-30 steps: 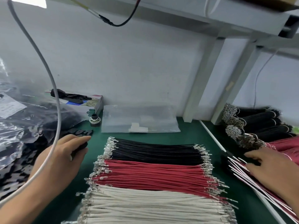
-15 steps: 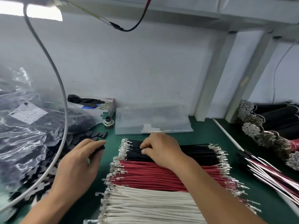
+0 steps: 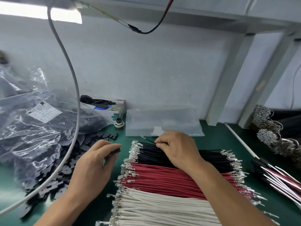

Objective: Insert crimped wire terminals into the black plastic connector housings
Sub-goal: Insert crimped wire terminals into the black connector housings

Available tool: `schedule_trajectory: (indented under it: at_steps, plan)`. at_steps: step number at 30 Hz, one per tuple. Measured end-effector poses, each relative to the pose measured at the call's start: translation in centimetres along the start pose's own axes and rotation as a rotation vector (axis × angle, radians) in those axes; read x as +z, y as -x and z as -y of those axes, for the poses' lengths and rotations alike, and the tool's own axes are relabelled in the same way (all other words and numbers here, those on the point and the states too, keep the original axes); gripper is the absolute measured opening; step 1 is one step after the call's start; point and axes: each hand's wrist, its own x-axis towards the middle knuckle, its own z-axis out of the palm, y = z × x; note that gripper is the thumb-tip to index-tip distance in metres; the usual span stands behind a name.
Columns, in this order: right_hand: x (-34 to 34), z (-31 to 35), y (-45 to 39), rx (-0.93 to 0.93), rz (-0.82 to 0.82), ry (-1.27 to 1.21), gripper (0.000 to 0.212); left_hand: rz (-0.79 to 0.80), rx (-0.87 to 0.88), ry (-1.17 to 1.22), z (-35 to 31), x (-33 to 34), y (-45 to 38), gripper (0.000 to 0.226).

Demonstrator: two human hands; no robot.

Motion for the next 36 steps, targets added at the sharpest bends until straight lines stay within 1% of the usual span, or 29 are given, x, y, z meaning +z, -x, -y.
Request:
schedule_trajectory:
  at_steps: [2,4,6,9,11,12,13,15,17,18,20,23,25,27,31,36]
  plan:
    - [-1.1,0.1,-0.3,-0.055,-0.093,0.048,0.017,-0.001,-0.013,-0.001,-0.1,0.1,0.1,0.027]
    - [-2.5,0.5,-1.0,-0.038,-0.217,0.023,0.018,-0.013,-0.02,0.009,-0.1,0.2,0.1,0.029]
    - [-4.5,0.9,-2.1,0.028,-0.345,-0.189,0.015,-0.028,-0.017,0.022,0.0,0.3,0.1,0.026]
    - [-8.1,1.7,-3.4,0.136,-0.467,-0.662,0.019,-0.042,-0.024,0.061,0.1,0.2,0.1,0.024]
    - [-10.8,2.4,-3.5,0.118,-0.526,-0.873,0.021,-0.044,-0.025,0.12,0.1,0.3,0.2,0.028]
    - [-11.8,2.8,-3.2,0.072,-0.554,-0.888,0.021,-0.043,-0.033,0.155,0.1,0.3,0.2,0.03]
    - [-12.6,3.0,-2.7,0.011,-0.583,-0.819,0.021,-0.043,-0.049,0.191,0.1,0.4,0.1,0.033]
    - [-12.7,3.2,-0.7,-0.111,-0.588,-0.521,0.021,-0.056,-0.103,0.28,0.1,0.4,0.0,0.04]
    - [-10.4,3.6,2.0,-0.192,-0.477,-0.281,0.019,-0.061,-0.143,0.395,-0.1,0.3,-0.1,0.042]
    - [-8.8,3.7,3.4,-0.208,-0.415,-0.196,0.019,-0.05,-0.139,0.46,-0.3,0.2,-0.2,0.037]
    - [-5.3,3.8,5.6,-0.236,-0.366,-0.086,0.017,-0.012,-0.117,0.557,-0.7,0.1,0.0,0.028]
    - [-2.0,3.3,7.3,-0.185,-0.385,-0.143,0.009,0.065,-0.133,0.621,-1.3,-0.1,0.2,0.026]
    - [-1.2,3.0,7.7,-0.156,-0.379,-0.195,0.009,0.117,-0.153,0.639,-1.7,-0.1,0.3,0.026]
    - [-0.9,2.9,7.9,-0.161,-0.365,-0.194,0.009,0.157,-0.158,0.64,-2.0,-0.2,0.4,0.026]
    - [-0.9,3.0,7.6,-0.175,-0.388,-0.208,0.01,0.167,-0.196,0.648,-2.7,0.0,0.5,0.025]
    - [-0.7,3.0,7.6,-0.191,-0.354,-0.123,0.01,0.174,-0.185,0.728,-3.0,-0.1,0.6,0.025]
